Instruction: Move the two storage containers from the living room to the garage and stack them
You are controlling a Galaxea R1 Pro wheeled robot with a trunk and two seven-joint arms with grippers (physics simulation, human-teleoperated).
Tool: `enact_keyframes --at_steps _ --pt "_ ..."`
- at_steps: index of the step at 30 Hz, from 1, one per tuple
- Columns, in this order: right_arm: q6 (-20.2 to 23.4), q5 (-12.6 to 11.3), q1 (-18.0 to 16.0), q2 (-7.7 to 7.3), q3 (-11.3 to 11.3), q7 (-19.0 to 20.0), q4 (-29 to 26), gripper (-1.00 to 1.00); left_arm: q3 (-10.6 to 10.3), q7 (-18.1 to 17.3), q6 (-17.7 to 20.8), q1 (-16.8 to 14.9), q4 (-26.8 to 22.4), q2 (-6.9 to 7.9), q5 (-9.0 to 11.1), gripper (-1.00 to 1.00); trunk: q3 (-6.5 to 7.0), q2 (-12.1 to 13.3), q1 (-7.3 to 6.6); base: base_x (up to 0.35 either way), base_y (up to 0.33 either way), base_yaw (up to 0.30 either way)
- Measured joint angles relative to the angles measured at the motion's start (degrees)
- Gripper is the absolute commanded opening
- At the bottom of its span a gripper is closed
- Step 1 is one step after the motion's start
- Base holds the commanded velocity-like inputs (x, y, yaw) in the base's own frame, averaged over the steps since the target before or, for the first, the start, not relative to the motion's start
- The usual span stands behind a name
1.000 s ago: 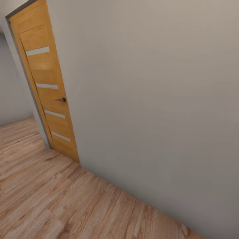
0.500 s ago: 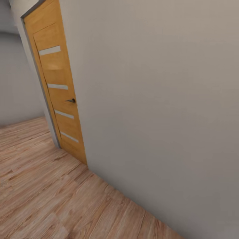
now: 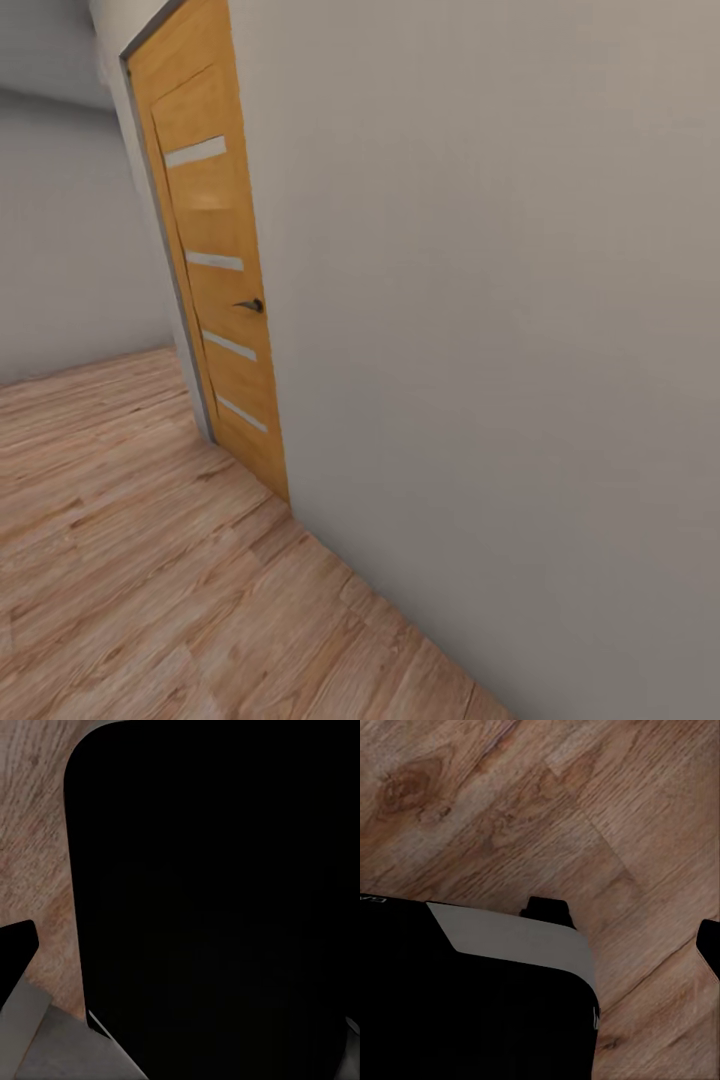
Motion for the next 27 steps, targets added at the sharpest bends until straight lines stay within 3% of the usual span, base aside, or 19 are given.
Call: enact_keyframes --at_steps 27 --pt "-0.23 0.0 0.0 -0.06 -0.03 0.0 0.0 1.0 -0.02 0.0 0.0 0.0 0.0 0.0 0.0 1.0 0.0 0.0 0.0 0.236 0.0 0.263"
